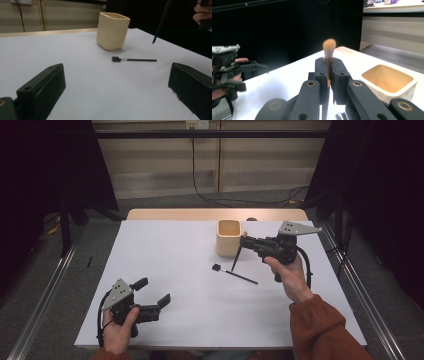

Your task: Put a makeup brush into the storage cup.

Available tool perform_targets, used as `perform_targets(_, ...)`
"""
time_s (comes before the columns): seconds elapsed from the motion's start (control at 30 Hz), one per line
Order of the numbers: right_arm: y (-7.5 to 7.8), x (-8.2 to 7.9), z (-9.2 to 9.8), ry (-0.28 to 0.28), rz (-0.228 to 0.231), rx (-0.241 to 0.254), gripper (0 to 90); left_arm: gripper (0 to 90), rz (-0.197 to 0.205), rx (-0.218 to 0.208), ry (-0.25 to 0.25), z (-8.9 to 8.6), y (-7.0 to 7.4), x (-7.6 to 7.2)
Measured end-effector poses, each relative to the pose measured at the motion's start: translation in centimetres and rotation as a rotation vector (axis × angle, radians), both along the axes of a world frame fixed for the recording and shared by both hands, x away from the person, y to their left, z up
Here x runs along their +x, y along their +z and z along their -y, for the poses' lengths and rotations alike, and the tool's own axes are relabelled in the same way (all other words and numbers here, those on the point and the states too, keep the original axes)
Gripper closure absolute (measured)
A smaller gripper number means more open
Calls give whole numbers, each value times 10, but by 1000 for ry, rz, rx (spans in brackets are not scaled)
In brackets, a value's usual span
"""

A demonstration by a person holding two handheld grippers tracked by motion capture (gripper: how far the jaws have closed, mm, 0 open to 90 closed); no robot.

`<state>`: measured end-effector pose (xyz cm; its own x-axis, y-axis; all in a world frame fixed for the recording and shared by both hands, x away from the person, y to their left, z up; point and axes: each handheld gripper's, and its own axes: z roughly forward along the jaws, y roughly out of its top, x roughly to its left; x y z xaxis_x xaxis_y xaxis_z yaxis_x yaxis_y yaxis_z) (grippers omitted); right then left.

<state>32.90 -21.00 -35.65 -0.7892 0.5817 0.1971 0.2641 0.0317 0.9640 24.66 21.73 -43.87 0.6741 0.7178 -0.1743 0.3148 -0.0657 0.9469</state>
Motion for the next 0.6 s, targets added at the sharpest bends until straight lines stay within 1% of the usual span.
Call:
perform_targets(0.1, 5, 6, 1, -12, 10, 0, 841, 13, 6, 18, -2, 0, 0, 0)
perform_targets(0.17, 9, 9, 1, -19, 23, -8, 842, 15, 2, 20, -12, 1, -1, 0)
perform_targets(0.23, 13, 12, 2, -29, 27, -9, 841, 15, 1, 25, -18, 2, -2, 0)
perform_targets(0.4, 21, 22, 3, -50, 35, -10, 841, 16, 0, 15, -17, 0, -2, 1)
perform_targets(0.47, 23, 25, 3, -56, 35, -9, 841, 15, 5, 5, -26, 1, -2, 0)
perform_targets(0.53, 26, 29, 3, -62, 38, -10, 841, 15, 14, 16, -29, 2, -1, -2)
perform_targets(0.6, 27, 33, 2, -68, 37, -11, 841, 15, 18, 18, -33, 3, 0, -3)
